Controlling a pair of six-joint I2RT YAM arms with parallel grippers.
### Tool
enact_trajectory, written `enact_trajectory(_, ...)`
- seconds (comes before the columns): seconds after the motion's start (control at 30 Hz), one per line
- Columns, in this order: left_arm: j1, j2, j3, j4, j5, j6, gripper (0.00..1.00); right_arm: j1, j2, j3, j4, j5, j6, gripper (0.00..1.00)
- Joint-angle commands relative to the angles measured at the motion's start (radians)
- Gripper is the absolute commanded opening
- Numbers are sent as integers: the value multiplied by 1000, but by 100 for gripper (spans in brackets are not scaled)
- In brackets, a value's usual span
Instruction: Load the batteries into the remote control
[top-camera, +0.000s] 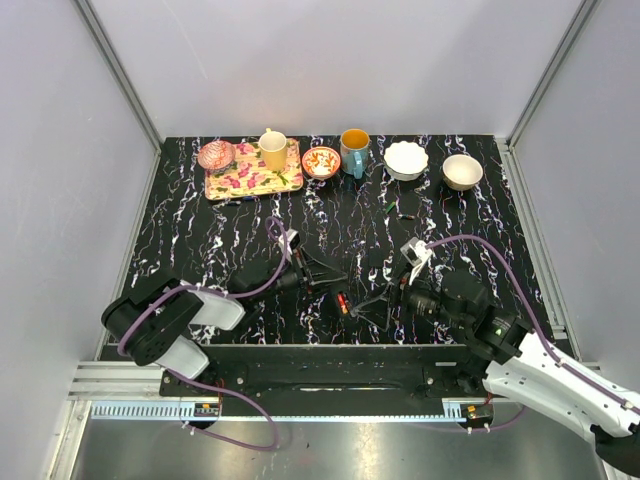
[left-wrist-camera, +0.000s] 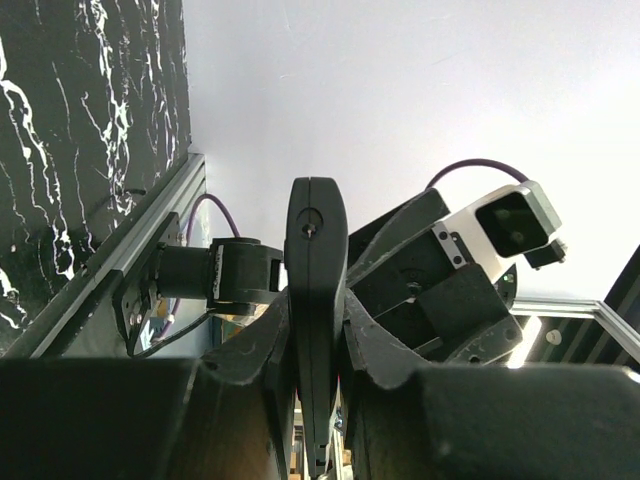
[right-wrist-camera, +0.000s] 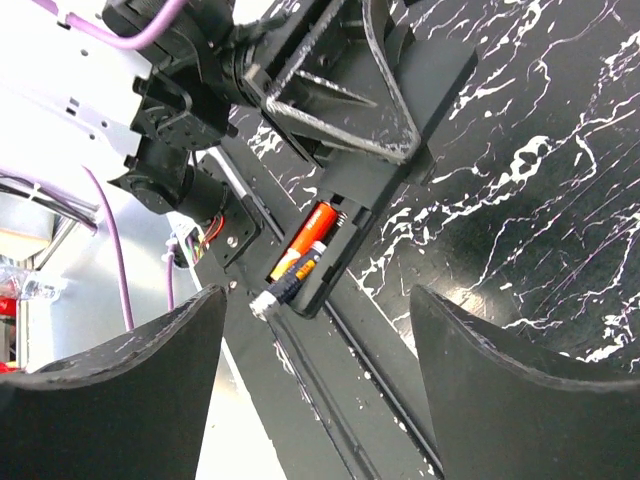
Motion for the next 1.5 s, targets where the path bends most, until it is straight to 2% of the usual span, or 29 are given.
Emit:
enact_trajectory(0.0, 2, -53, 32, 269, -1, -3, 0, -2, 0, -11, 5, -49, -17, 78)
enact_trajectory(0.77, -10, -117, 43, 202, 3, 47, 0, -4, 53, 9, 10, -22, -8, 77)
enact_trajectory(0.93, -11, -117, 37, 197, -1, 55, 0, -2, 7, 18, -18, -81, -22, 78)
enact_trajectory(1.07, -10, -113, 39, 199, -3, 53, 0, -4, 3, 70, -78, -227, -71, 79)
enact_trajectory(1.17, -10, -111, 43, 199, 0, 53, 0, -4, 19, 81, -73, -278, -68, 80)
enact_trajectory(1.47, -10, -145, 49, 162, 6, 66, 0, -4, 53, 81, -56, -125, -75, 72)
